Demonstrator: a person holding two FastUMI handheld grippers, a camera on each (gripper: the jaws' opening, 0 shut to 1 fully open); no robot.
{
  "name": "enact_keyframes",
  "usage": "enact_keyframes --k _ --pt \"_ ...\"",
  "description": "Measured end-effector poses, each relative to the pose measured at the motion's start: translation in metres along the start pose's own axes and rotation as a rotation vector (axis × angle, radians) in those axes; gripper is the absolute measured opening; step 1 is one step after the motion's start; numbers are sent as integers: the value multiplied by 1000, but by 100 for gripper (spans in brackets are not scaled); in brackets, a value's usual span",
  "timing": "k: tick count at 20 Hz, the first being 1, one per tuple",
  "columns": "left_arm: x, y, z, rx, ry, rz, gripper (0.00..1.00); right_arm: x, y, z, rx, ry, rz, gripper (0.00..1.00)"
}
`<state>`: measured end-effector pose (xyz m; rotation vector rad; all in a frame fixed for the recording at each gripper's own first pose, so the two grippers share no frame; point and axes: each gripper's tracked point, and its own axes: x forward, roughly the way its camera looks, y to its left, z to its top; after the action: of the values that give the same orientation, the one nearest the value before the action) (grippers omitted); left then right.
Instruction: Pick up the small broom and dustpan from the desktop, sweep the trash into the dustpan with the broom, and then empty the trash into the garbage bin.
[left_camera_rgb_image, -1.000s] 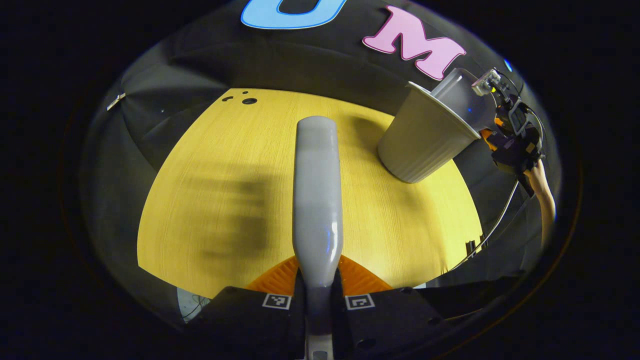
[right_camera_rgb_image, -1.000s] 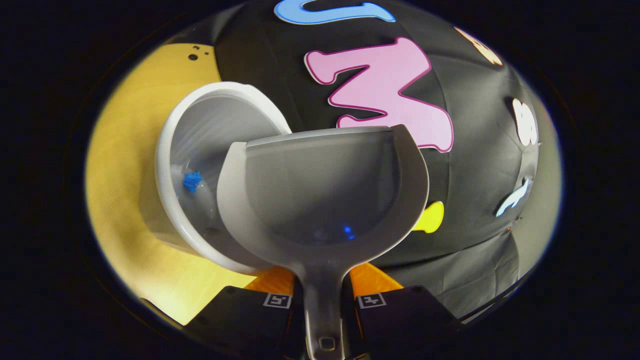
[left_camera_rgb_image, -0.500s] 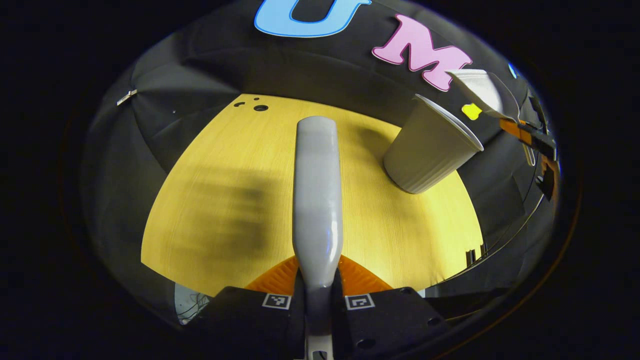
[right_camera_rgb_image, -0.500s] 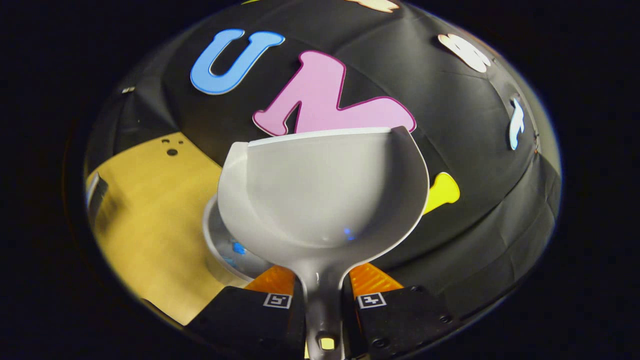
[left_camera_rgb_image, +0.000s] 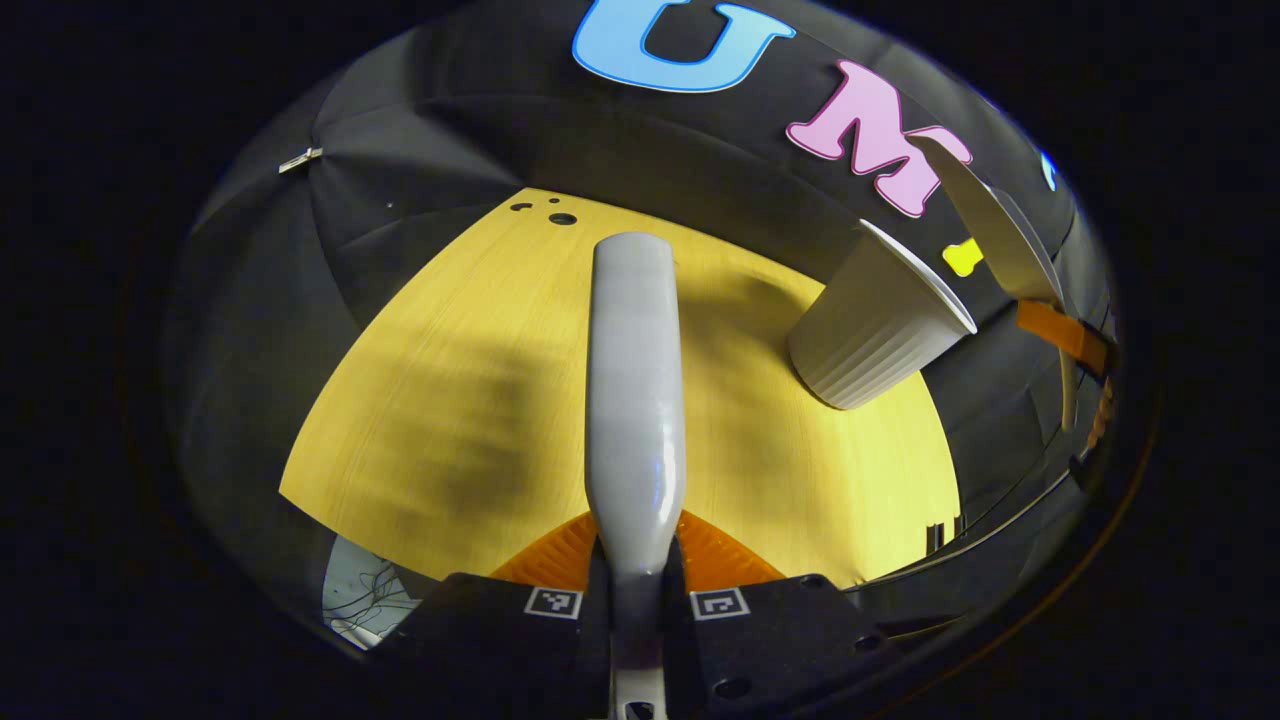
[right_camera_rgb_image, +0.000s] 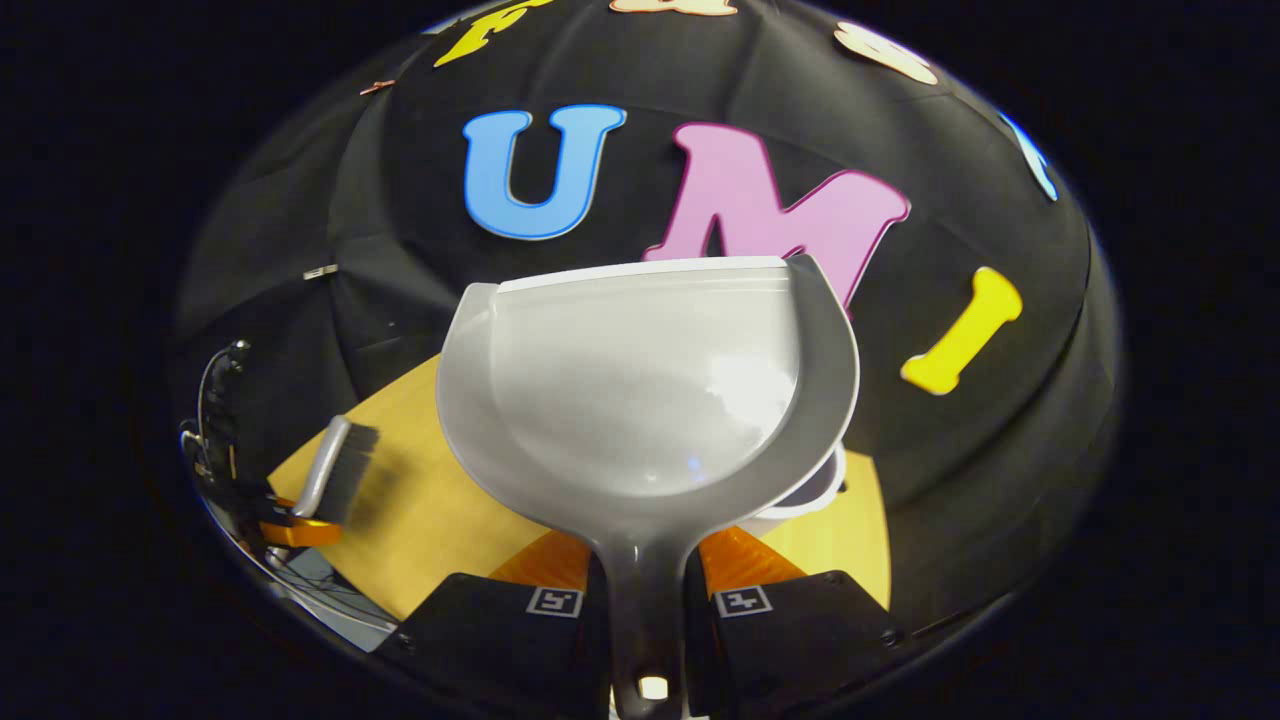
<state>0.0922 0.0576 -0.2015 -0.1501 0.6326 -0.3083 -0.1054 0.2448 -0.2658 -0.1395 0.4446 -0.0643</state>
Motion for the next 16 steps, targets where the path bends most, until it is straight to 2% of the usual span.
enact_keyframes --k 2,3,6,9,11,12,13,16 --pt "-2 8 -3 7 -2 21 28 -5 33 -29 16 53 72 33" --pt "-3 10 -5 6 0 28 25 -5 45 -43 17 77 99 33" --pt "1 13 -12 6 9 37 25 -3 77 -88 19 141 156 33" --pt "9 16 -21 42 39 61 25 7 92 -131 64 214 170 33" --pt "16 15 -27 69 67 67 25 15 88 -154 70 255 150 33" --pt "24 14 -28 85 79 69 28 19 84 -168 80 281 145 33" --pt "32 10 -28 100 90 73 25 23 82 -181 98 312 147 33" --pt "55 1 -31 143 142 70 25 37 84 -216 141 390 147 33"
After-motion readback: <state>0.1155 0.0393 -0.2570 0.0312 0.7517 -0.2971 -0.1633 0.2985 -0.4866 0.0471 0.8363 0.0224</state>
